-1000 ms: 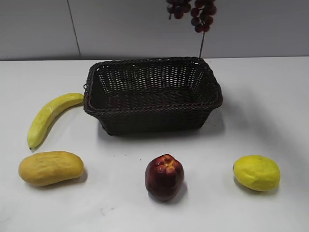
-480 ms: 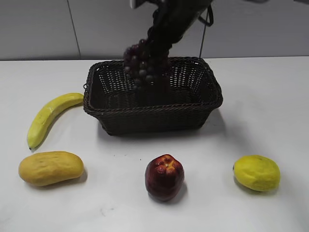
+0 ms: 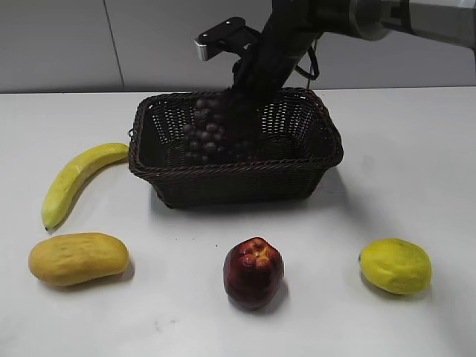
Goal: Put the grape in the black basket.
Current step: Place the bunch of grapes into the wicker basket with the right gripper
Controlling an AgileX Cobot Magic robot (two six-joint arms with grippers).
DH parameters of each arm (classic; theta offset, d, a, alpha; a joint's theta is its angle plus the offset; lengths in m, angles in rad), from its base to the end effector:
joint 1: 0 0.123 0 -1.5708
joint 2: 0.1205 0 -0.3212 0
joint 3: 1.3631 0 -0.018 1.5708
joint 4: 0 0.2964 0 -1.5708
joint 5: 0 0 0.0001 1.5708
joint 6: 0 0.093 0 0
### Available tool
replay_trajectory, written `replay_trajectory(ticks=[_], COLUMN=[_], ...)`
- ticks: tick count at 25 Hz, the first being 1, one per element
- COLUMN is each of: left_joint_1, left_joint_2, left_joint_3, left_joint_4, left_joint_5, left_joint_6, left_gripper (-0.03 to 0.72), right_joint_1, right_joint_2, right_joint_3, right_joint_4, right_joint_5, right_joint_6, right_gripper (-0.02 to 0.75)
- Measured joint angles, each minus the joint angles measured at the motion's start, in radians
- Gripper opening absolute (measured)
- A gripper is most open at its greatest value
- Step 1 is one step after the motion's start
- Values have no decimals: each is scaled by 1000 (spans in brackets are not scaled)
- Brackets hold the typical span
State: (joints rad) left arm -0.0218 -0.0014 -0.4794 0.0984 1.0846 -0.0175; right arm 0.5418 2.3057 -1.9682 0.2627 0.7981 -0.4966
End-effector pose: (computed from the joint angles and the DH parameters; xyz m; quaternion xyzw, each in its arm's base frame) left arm 0.0020 0.0080 0.2901 -0.0002 0.8632 0.0393 0.5033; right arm 0.4888 0.3144 0.1993 -0.4196 0.8634 0.1200 0.2534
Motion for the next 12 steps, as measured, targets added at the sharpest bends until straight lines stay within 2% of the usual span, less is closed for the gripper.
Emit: replay_trajectory(ticks=[1,3,8,12], left_joint_1=[0,0,0,0], left_joint_2=[0,0,0,0], left_joint_3=[0,0,0,0], left_joint_4=[0,0,0,0], left_joint_5=[0,0,0,0], left_joint_6=[0,0,0,0], left_gripper=[216,216,216,216], right_joint_1=[0,0,-37,-165], right_joint_2=[-6,-30,-149,-230], right_joint_3=[0,0,0,-1], right_joint_4=[-1,-6,-43,-45], right_joint_5=[10,14,28,80], right_joint_6=[1,1,51,132], right_gripper=[564,599,591,591])
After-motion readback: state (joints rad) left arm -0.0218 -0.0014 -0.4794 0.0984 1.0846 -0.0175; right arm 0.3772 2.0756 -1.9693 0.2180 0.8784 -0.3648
